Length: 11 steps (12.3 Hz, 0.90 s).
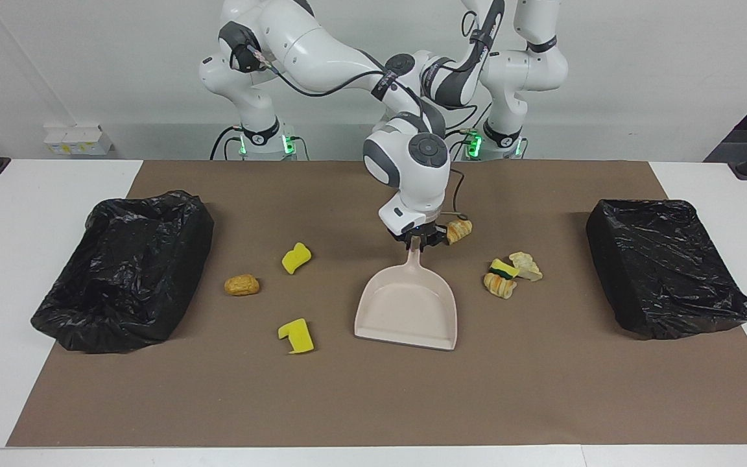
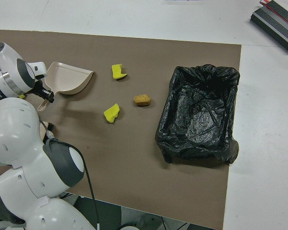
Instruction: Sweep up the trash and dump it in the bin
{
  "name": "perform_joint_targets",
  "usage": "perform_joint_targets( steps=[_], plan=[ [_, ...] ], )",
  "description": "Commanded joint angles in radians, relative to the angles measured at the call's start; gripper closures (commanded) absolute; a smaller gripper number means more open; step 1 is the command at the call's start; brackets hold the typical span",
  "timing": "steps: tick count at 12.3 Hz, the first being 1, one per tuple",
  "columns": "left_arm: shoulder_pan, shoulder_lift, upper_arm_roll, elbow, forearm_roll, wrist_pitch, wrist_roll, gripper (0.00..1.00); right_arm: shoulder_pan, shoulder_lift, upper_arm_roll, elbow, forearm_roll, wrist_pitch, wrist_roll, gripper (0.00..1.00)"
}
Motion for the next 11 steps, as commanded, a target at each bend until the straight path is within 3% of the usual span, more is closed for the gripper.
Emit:
perform_joint_targets(
  steps=[1, 4, 6, 8, 11],
  plan=[
    [-0.003, -0.016, 0.009, -0.013, -0.021, 0.004, 0.081, 1.00, -0.037, -0.040, 0.007, 0.001, -0.022, -0.065, -0.060, 1.00],
    [0.000, -0.024, 0.084, 0.053, -0.021, -0.160, 0.092, 1.00, -0.105, -0.114, 0.010, -0.002, -0.012, -0.154, -0.272, 1.00],
    [0.006, -0.030, 0.109, 0.051, -0.021, -0.171, 0.109, 1.00, -0.154, -0.166, 0.010, -0.018, -0.007, -0.197, -0.511, 1.00],
    [0.008, -0.034, 0.193, 0.053, -0.021, -0.201, 0.186, 1.00, -0.188, -0.195, 0.010, -0.021, -0.004, -0.242, -0.746, 1.00],
    [0.008, -0.070, 0.401, 0.102, -0.007, -0.293, 0.356, 1.00, -0.206, -0.232, 0.009, -0.065, -0.016, -0.266, -1.009, 1.00]
  ],
)
